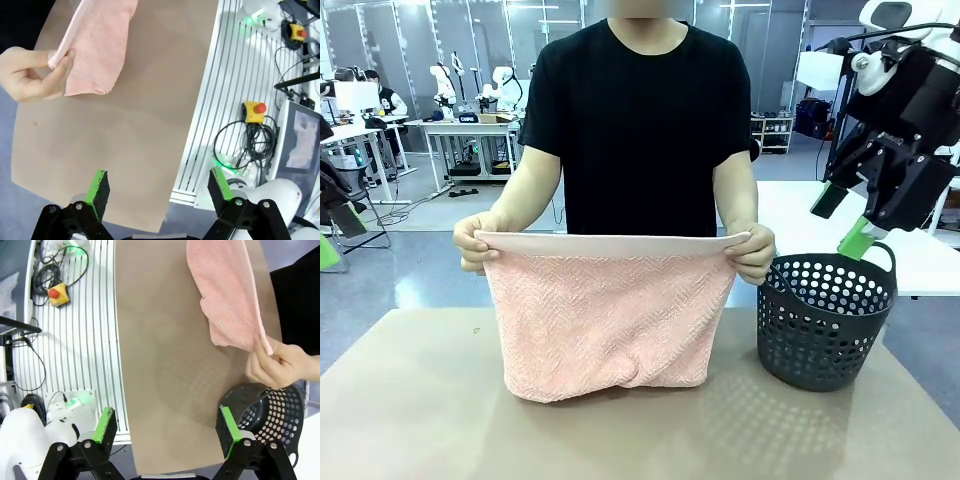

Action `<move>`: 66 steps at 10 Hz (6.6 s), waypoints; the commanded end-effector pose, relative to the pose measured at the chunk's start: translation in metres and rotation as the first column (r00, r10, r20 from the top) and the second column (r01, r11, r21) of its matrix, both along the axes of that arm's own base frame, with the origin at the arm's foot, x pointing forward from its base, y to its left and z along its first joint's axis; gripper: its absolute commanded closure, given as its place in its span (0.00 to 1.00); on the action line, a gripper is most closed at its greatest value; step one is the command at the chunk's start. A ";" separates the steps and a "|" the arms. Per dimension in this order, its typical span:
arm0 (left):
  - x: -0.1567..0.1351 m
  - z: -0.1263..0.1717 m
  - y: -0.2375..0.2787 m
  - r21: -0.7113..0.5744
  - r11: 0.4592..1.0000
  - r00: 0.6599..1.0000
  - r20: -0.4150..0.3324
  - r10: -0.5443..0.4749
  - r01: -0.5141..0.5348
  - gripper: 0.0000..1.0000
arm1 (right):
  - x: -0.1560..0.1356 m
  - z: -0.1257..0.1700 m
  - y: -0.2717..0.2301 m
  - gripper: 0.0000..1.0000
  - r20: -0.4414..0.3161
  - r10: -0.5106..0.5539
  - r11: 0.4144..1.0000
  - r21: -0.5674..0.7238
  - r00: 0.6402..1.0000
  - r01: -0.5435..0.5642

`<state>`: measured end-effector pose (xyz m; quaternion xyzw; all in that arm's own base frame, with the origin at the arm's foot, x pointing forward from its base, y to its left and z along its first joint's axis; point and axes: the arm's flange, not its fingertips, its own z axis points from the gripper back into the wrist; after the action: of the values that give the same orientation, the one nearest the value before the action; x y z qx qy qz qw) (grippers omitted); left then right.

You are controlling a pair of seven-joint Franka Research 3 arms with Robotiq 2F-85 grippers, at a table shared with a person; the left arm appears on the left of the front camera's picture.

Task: Fold the towel.
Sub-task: Grab the top end of the 100 cm Hotel Towel extended by the human, then release the end of the 100 cm Hotel Towel you were holding and grab the top end of the folded side.

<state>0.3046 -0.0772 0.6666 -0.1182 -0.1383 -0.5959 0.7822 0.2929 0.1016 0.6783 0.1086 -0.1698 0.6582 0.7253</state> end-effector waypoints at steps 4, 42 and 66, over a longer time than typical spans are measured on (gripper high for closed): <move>0.003 0.012 -0.061 0.141 0.981 0.980 0.134 -0.149 0.130 0.00 | 0.017 0.010 0.049 0.00 0.042 0.035 0.990 -0.137 0.999 -0.029; 0.153 -0.037 -0.160 0.233 0.956 0.979 0.057 -0.198 0.179 1.00 | 0.162 -0.062 0.159 1.00 0.041 0.067 0.951 -0.304 0.997 -0.052; 0.153 -0.037 -0.160 0.233 0.956 0.979 0.057 -0.198 0.179 1.00 | 0.162 -0.062 0.159 1.00 0.041 0.067 0.951 -0.304 0.997 -0.052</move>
<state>0.4567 -0.2368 0.6275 -0.0167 -0.0866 -0.6843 0.7239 0.4551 0.2605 0.6160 -0.0151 -0.0819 0.6994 0.7098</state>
